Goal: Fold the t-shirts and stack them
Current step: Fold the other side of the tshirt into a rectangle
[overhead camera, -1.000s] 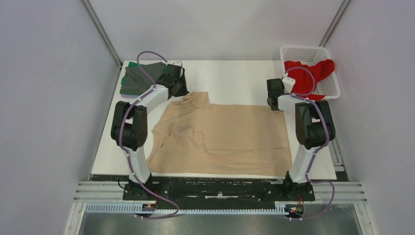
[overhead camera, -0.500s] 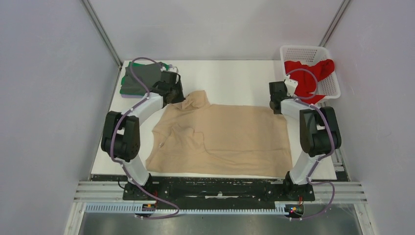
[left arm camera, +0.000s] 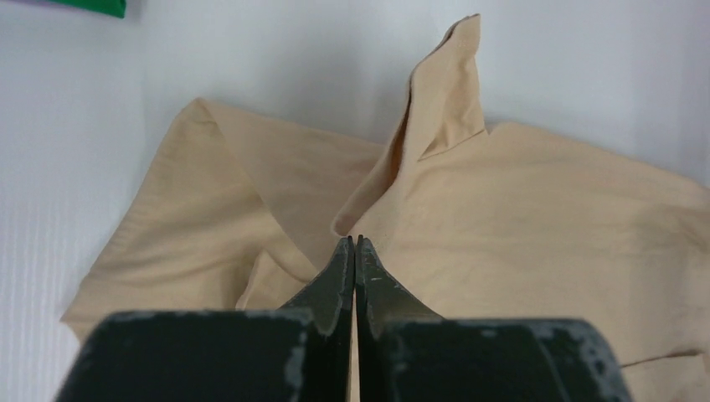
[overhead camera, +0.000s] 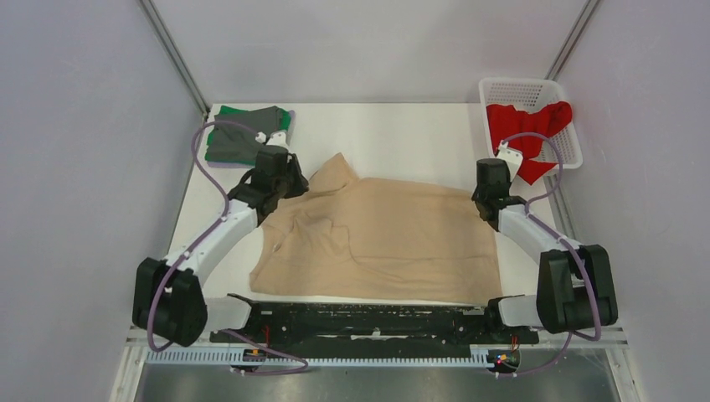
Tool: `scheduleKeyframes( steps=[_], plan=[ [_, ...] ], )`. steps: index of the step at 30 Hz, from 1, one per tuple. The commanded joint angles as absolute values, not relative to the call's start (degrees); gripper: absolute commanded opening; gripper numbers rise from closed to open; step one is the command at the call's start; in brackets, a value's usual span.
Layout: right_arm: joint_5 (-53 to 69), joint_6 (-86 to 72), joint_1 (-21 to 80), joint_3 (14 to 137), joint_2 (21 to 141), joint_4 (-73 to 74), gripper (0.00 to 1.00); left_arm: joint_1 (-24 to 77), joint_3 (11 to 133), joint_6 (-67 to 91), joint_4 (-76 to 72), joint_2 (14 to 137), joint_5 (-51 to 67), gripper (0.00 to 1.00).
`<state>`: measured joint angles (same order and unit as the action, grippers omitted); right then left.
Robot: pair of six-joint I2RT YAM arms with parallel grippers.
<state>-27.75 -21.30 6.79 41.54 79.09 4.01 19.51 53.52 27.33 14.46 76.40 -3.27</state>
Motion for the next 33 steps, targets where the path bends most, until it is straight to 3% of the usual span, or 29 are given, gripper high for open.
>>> scheduleKeyframes(
  steps=[1,20,33],
  plan=[
    [-26.65,-20.0,7.09,38.32,72.23,5.01,0.0,21.19,48.78,31.06,17.42,66.0,-9.14,0.02],
    [-24.91,-18.76,7.12,34.66,59.53,11.93,0.0,27.25,37.14,42.41,33.67,35.19,-19.44,0.02],
    [-24.36,-18.51,7.11,30.28,56.74,12.75,0.01,27.42,35.79,46.22,42.44,29.29,-17.3,0.02]
  ],
)
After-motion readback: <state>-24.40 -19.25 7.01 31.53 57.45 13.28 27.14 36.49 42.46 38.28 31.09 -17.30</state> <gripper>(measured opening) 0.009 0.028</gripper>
